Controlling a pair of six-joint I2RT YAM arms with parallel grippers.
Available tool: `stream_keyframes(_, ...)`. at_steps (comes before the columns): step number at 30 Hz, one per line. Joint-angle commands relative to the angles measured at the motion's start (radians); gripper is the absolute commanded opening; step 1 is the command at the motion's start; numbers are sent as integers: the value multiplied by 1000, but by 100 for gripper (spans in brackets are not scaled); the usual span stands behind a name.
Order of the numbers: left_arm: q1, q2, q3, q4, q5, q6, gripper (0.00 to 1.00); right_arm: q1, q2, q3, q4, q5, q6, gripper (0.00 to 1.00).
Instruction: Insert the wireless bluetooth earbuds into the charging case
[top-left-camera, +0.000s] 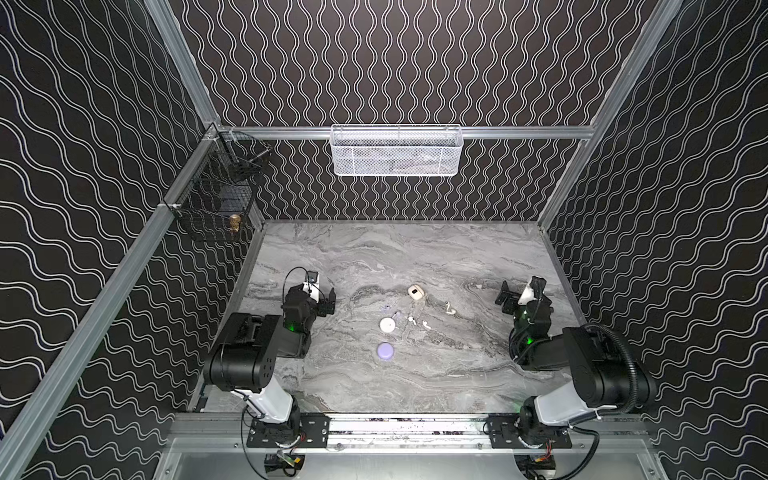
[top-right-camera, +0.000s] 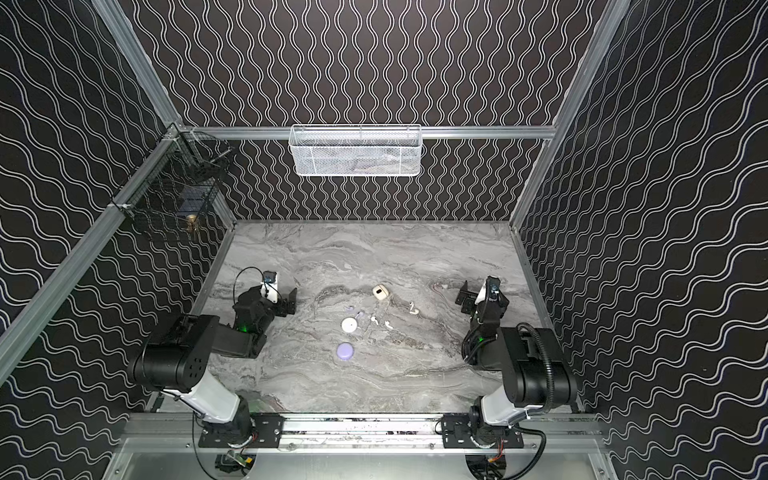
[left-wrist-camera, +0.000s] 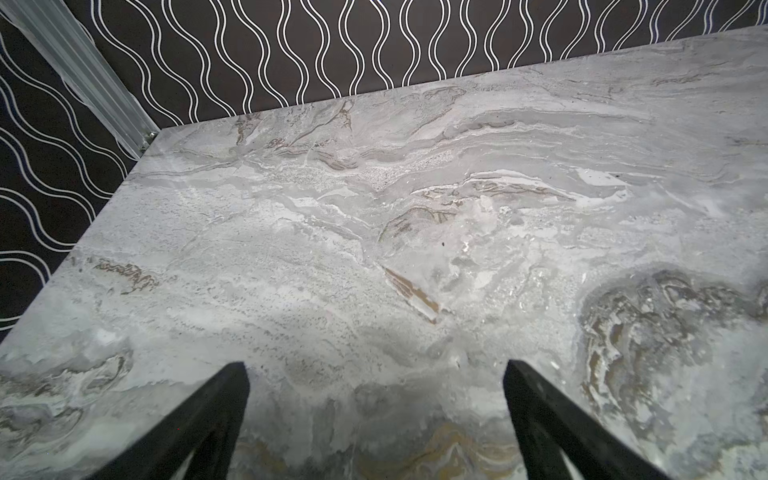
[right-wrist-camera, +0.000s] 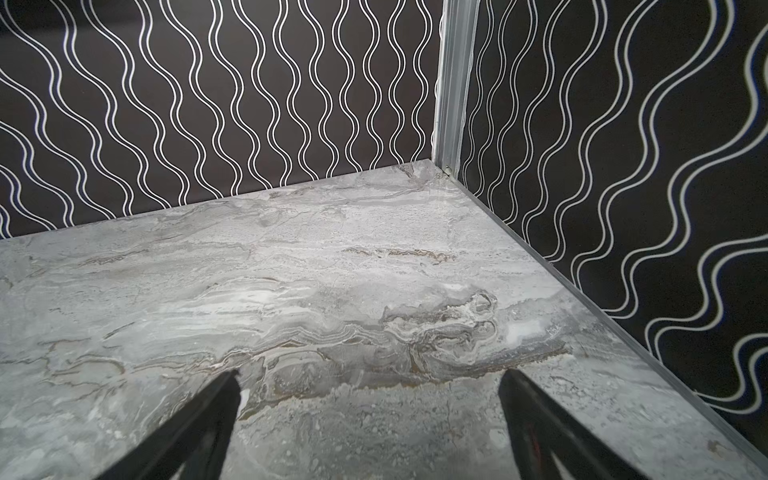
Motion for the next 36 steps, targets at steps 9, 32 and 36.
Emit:
stream_keyframes(9,2,1,3,9,-3,1,99,0,-2,4,21,-3,4,100)
stream_keyframes(32,6,1,4,8,3,-2,99,0,-4,3,22,-2,4,100)
stream_keyframes(36,2,-70,-15,-4,-37,-10,99,53,-159,-17,-50,104,-26,100)
